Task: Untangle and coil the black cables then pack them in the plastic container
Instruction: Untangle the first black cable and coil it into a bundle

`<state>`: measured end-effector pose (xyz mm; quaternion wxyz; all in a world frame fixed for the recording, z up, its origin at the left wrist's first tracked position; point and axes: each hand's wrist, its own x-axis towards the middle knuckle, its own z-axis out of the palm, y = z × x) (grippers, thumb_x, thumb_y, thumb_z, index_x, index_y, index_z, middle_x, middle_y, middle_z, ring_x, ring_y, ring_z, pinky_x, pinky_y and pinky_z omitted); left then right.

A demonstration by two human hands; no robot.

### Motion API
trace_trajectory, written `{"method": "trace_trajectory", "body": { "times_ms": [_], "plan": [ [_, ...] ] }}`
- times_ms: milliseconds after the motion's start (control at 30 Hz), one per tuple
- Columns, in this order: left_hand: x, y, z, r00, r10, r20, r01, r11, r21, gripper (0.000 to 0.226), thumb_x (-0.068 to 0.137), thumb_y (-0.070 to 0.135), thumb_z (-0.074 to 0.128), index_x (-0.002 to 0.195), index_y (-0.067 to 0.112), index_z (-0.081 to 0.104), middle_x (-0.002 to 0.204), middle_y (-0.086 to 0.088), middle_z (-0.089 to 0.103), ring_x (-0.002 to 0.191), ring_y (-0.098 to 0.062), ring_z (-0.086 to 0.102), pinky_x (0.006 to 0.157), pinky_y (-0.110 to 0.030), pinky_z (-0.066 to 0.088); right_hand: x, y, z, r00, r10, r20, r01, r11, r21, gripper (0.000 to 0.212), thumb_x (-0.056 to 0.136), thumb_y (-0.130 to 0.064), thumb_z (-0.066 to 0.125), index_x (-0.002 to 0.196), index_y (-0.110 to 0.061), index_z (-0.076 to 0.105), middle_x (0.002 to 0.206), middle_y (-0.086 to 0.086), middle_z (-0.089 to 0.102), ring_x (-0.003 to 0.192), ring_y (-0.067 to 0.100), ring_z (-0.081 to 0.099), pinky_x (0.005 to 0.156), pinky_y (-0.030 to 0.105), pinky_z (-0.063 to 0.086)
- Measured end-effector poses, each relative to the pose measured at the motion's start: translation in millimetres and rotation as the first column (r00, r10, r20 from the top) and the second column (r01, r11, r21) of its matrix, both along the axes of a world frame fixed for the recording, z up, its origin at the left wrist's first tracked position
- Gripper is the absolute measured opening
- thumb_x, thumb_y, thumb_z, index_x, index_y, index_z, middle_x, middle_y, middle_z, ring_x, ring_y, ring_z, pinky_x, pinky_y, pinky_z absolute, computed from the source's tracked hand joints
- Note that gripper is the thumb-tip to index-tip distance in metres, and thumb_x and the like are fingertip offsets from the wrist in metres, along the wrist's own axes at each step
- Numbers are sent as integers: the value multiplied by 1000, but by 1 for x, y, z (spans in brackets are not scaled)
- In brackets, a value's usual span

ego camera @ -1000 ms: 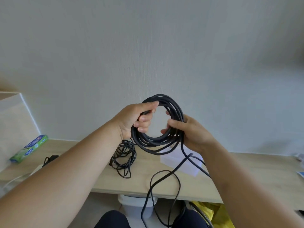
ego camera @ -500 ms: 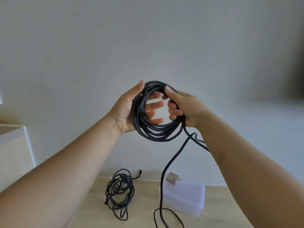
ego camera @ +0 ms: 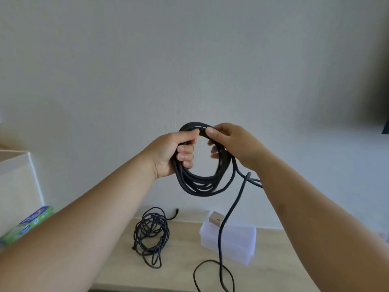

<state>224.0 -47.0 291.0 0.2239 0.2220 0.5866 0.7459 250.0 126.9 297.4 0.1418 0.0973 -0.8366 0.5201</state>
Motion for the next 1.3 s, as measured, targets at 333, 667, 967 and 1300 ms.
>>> {"method": "trace_trajectory", "body": {
  "times_ms": [333,667,967,1300],
  "plan": [
    [-19,-13,-30,958,282,51,-286,953,98,33,95,24,52,65,16,40,42,6,35,30,-7,26,37,-14,26,19,-18,-120,913,-312,264,367,910,-194,51,75,-47,74,104,-14,46,91,-1,58,81,19,64,76,37,56],
    [-23,-42,-46,874,338,-349,-407,902,-147,42,82,49,62,69,12,47,41,6,27,35,-12,25,42,-24,25,-8,19,-90,919,-394,21,349,837,420,27,98,-34,46,98,-13,62,73,2,56,65,19,50,59,27,35],
    [-9,-46,-19,930,-266,-252,259,964,-63,51,57,62,77,50,16,57,31,11,28,24,-2,23,34,-14,24,-12,79,-88,899,-438,21,438,893,-106,12,90,-29,63,84,-19,67,72,-2,55,63,13,44,57,22,35],
    [1,-3,1,986,-67,-153,100,971,218,45,91,46,43,58,16,50,33,9,24,25,-3,20,33,-14,19,-22,36,-132,972,-226,67,228,974,-21,11,85,-12,67,84,-23,68,90,3,68,79,14,60,71,22,46]
  ]
}}
